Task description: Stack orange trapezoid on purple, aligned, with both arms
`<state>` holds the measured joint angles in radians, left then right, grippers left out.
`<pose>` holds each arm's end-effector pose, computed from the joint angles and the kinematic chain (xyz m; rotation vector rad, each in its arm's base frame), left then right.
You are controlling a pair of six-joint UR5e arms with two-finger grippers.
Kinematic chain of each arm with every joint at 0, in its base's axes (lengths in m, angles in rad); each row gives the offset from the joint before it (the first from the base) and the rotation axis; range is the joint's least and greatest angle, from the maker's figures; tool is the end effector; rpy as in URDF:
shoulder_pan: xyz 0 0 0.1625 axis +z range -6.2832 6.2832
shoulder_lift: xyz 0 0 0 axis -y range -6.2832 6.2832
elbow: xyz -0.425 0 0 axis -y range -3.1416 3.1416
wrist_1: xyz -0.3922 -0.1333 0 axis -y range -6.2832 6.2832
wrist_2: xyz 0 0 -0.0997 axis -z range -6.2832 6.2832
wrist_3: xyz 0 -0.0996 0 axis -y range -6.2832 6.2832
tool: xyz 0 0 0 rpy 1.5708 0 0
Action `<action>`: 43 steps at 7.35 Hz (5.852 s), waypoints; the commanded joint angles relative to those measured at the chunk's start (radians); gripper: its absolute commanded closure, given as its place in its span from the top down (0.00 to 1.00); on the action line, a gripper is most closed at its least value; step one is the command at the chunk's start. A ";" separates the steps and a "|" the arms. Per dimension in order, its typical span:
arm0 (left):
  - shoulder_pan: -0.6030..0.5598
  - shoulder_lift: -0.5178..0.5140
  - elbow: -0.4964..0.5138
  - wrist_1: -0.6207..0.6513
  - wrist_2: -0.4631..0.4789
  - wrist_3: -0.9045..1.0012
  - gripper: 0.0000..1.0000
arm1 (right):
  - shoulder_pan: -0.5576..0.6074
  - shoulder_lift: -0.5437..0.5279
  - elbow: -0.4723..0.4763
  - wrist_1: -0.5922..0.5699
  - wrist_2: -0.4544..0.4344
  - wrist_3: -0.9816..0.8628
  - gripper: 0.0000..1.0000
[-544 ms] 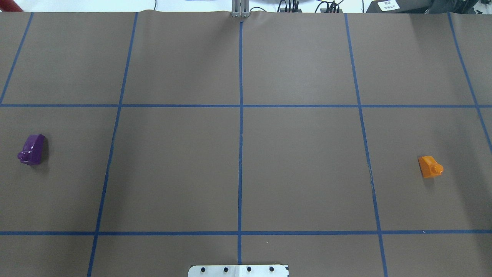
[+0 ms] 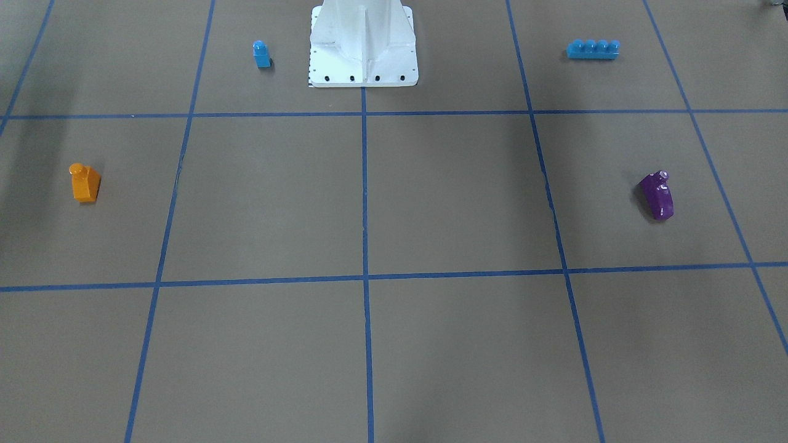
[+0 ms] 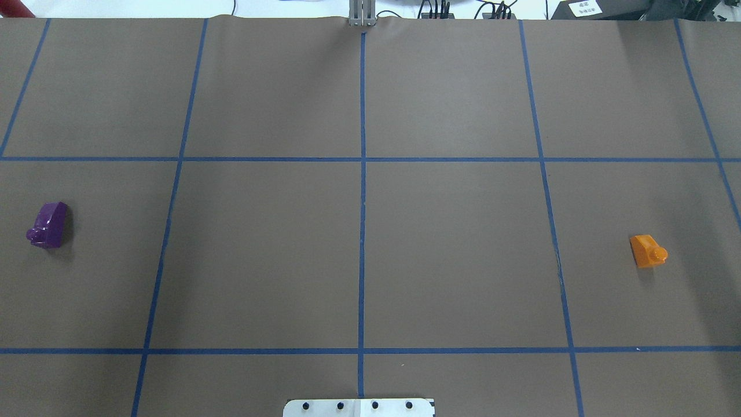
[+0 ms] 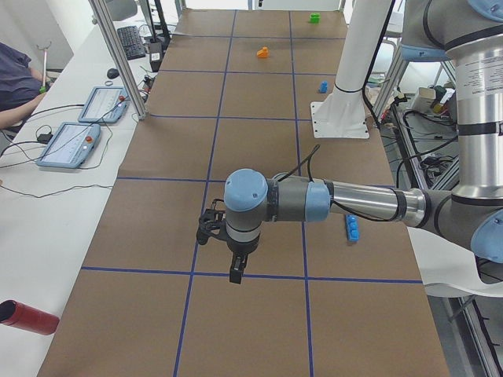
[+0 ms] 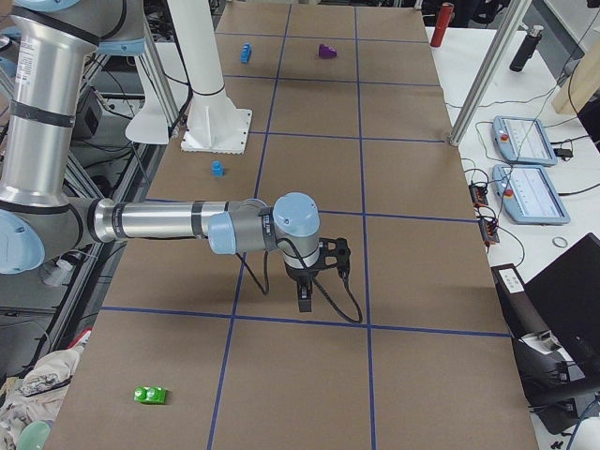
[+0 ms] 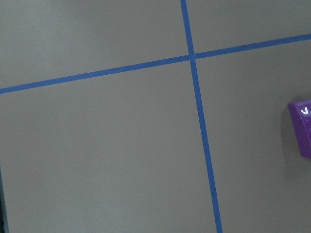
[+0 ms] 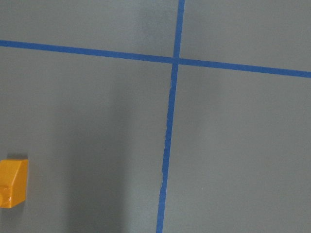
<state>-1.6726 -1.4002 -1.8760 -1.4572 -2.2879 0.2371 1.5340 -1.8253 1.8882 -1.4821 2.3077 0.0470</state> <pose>-0.1099 -0.4087 0.6017 0.1409 0.7040 0.1370 0.0518 -0.3963 0.6070 0.1137 -0.7408 -0.0461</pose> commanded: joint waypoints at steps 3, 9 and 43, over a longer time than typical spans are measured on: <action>0.128 -0.059 -0.009 -0.095 -0.019 -0.059 1.00 | -0.002 0.006 0.049 0.041 0.082 -0.009 1.00; 0.427 -0.051 0.043 -0.373 -0.074 -0.627 1.00 | -0.132 0.063 0.045 0.151 0.119 0.004 1.00; 1.243 -1.050 0.448 -0.166 0.476 -1.475 0.04 | -0.133 0.055 0.040 0.152 0.119 0.004 1.00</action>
<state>-0.4314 -2.4488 -1.4350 -1.6207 -1.8122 -1.2376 1.4005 -1.7703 1.9283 -1.3300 2.4280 0.0506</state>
